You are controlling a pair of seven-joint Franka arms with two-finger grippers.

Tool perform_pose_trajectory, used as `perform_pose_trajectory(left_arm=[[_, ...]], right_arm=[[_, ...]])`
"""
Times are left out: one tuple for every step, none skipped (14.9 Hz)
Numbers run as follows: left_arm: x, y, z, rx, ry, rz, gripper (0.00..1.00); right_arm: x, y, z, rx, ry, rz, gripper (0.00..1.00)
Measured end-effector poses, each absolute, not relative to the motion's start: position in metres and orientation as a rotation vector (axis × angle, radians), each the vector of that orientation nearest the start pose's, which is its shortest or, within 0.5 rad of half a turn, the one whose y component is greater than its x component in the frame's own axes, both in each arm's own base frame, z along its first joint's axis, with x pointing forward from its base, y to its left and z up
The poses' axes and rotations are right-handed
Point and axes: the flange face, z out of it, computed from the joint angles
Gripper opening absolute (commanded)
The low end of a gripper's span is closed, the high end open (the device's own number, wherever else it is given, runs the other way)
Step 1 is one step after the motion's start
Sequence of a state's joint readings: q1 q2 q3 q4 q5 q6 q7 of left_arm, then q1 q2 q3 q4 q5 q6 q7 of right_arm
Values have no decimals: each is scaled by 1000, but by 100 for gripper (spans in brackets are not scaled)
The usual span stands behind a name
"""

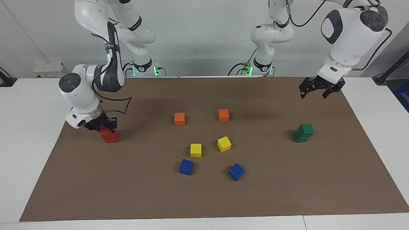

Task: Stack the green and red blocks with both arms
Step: 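Lower the second red block onto the placed red with the right gripper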

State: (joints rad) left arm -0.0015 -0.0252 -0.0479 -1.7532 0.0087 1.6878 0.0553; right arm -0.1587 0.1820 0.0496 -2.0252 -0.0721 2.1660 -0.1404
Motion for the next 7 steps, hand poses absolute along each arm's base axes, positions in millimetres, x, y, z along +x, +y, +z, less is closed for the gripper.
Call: perform_pose_trajectory(left_arm=[[549,-31,561,-3126,179,68,100],[549,-36,561,-3125,190,71,100],[549,-39,561,-3125,198,72,100],[549,-41,560,-3124,202,75,100],[548,-42,560,-3124,204,80,100],[548,-41,559,-3124,203,86,100],[548,-41,559,-3124,202,89,100]], right_arm=[[576,-67,357,-3183,-115,75,0],[576,-67,357,-3183,-115,75,0],[576,-67,357,-3183,-114,75,0],[575,-67,357,-3183,-113,75,0],[575,-67,356,-3183,-112,76,0],[575,-68,356,-3183,-111,77,0],[575,-68,356,-3183,-109,78,0]])
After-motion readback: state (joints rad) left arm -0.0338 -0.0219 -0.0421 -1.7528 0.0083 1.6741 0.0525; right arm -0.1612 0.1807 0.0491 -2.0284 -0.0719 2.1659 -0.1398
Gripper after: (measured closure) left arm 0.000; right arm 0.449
